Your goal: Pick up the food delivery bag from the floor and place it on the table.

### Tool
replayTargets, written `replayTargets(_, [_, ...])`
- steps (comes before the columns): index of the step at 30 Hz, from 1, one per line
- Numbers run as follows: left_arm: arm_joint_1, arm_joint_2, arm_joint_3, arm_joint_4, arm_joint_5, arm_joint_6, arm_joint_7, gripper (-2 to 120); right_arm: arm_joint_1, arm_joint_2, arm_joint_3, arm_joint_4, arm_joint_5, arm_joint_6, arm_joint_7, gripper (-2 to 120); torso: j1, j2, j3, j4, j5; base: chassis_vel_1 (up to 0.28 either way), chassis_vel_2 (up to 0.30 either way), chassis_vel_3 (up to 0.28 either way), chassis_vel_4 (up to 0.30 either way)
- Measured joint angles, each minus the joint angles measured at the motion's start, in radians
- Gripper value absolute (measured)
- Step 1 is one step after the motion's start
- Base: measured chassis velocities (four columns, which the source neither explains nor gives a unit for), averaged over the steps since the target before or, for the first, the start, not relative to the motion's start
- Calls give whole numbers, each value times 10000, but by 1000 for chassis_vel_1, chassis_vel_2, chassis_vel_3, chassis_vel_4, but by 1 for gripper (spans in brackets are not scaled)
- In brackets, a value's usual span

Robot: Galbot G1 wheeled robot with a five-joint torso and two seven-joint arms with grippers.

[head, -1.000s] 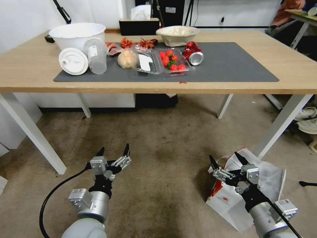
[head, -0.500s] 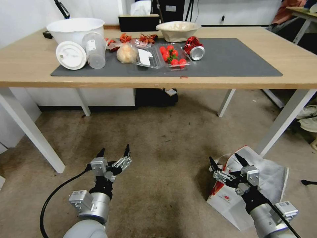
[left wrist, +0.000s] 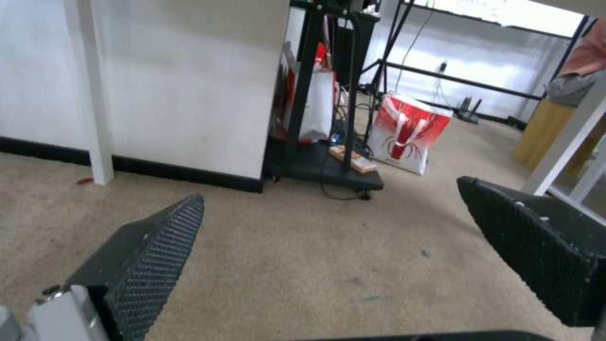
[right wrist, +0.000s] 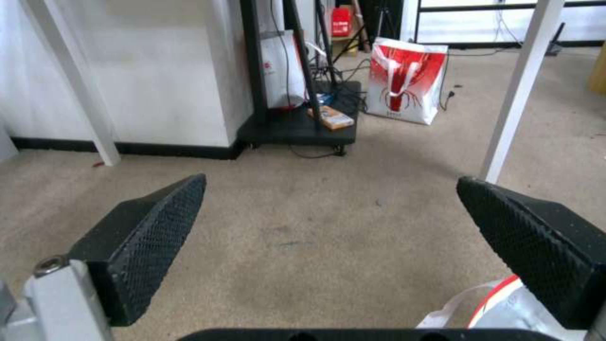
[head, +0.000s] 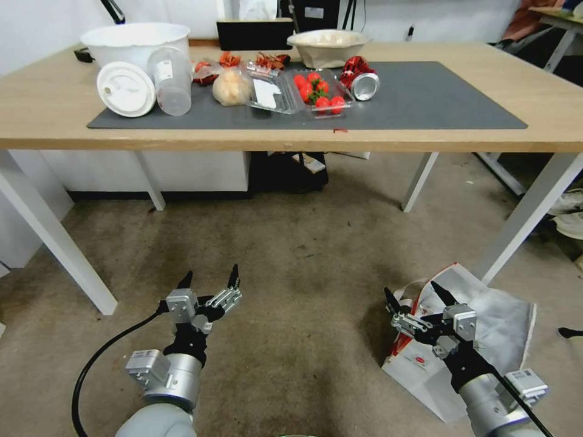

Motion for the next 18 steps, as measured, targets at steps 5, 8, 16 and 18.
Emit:
replayTargets(5, [-35, 29, -9, 86, -27, 7, 0, 100, 37, -10, -5, -76, 1, -12, 9, 100, -30, -170, -141, 0, 0, 0, 0, 0, 0])
replayTargets(8, [-78, 34, -6, 168, -52, 22, 12, 100, 70, -15, -9, -144, 1, -20, 11, 100, -43, -329, -286, 0, 0, 0, 0, 0, 0])
replayTargets(16, [-144, 36, 5, 320, -88, 48, 31, 100, 99, -25, -8, -273, 10, -25, 15, 100, -52, -658, -604, 0, 0, 0, 0, 0, 0])
replayTargets(18, [-155, 34, 7, 328, -88, 49, 40, 100, 105, -28, -7, -279, 12, -23, 15, 100, -57, -688, -609, 0, 0, 0, 0, 0, 0])
